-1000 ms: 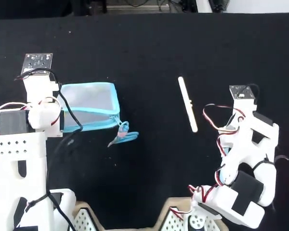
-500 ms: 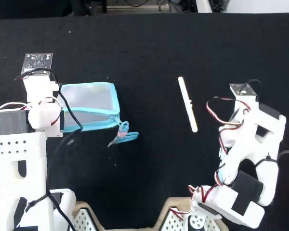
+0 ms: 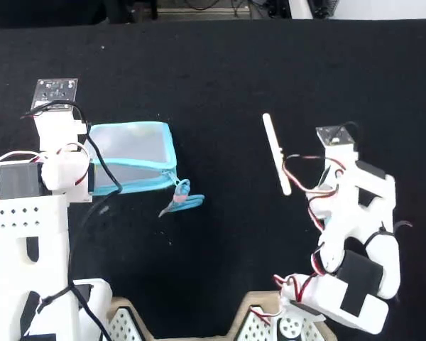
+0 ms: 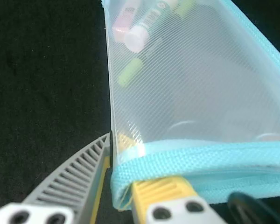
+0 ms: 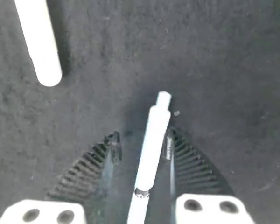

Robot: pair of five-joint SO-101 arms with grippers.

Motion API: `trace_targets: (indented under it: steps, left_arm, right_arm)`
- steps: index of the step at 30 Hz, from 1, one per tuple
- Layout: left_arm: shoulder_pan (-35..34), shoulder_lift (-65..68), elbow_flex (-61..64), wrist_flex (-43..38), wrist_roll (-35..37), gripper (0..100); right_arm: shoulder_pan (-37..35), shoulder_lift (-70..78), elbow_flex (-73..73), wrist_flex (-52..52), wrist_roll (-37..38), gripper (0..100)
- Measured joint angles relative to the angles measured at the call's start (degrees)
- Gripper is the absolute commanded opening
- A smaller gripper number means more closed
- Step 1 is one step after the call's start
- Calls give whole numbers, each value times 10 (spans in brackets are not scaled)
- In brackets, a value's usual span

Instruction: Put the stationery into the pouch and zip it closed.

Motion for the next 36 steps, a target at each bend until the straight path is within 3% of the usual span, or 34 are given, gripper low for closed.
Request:
trace_targets:
  steps: [8,20,25,36]
  left_arm:
    - [0,0,0,0,0,30]
    - [0,0,0,0,0,30]
    - [0,0,0,0,0,30]
    - [0,0,0,0,0,30]
  right_arm:
    - [48,0,3,-32,1,152]
    - [39,-1,38,-38,32,150]
    - [35,-4,43,-39,43,15]
    - [34,-32,40,-25,43,11]
